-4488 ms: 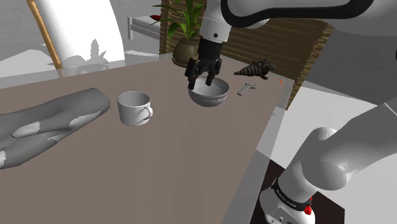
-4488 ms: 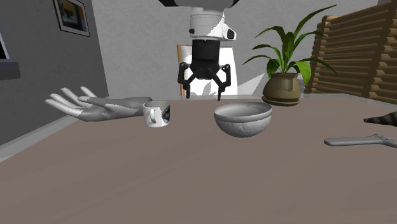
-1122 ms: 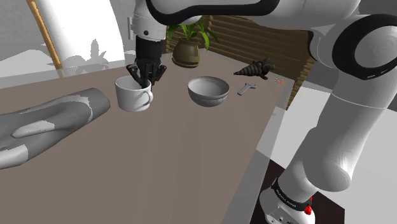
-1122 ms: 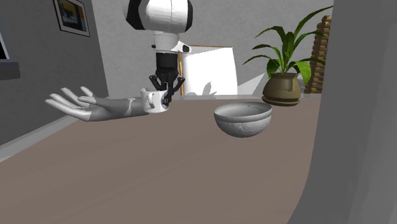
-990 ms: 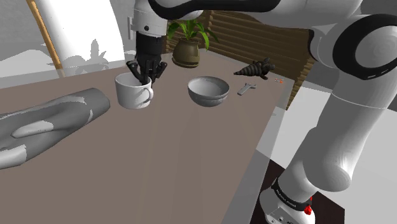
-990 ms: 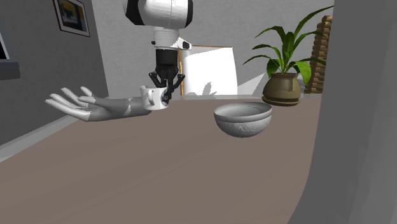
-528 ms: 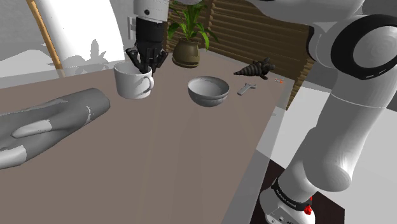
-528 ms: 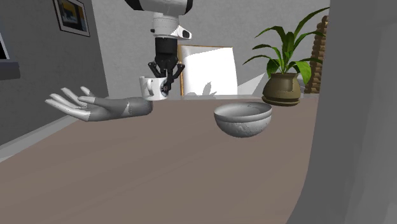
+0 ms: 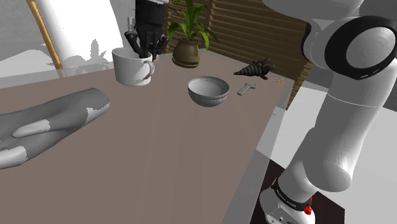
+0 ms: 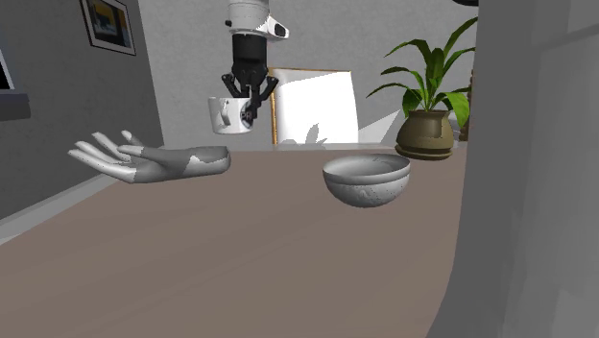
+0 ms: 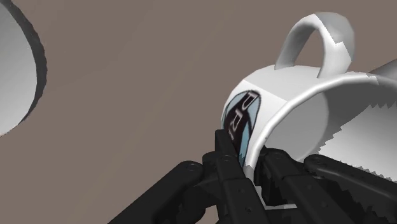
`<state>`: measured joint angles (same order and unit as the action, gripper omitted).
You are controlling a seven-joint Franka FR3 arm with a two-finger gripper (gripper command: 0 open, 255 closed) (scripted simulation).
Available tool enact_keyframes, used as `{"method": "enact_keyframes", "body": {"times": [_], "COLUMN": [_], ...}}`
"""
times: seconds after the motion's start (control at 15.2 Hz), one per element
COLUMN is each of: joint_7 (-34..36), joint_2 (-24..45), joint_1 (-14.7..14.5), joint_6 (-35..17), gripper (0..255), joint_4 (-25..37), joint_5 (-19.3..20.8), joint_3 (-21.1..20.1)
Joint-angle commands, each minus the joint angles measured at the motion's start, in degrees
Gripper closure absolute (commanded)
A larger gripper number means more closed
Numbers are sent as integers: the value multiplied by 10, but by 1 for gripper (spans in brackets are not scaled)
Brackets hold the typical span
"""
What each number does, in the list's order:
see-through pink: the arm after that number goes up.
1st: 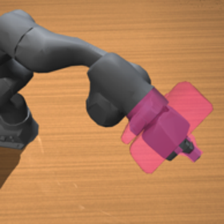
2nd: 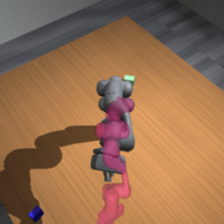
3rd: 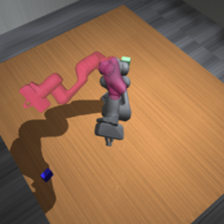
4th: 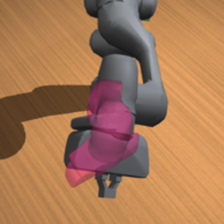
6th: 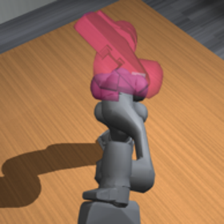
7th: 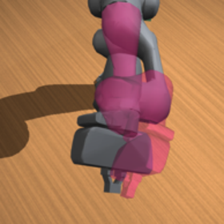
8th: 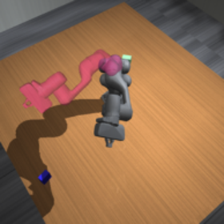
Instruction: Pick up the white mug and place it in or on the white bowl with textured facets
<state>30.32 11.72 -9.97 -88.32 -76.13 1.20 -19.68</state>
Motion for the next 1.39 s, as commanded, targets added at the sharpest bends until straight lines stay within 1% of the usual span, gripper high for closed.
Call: {"method": "enact_keyframes", "body": {"times": [0.0, 0.2, 0.46, 0.73, 0.99, 1.32], "joint_7": [2, 5, -51, -108, -165, -237], "joint_2": [6, 16, -61, -123, -173, -221], "joint_1": [-2, -6, 37, 70, 96, 125], "joint_6": [18, 42, 21, 12, 9, 12], "gripper": [255, 255, 255, 255, 255, 255], "joint_4": [24, 57, -38, -110, -164, -214], "joint_5": [2, 6, -23, -42, -53, -56], "joint_3": [-1, -2, 18, 45, 75, 117]}}
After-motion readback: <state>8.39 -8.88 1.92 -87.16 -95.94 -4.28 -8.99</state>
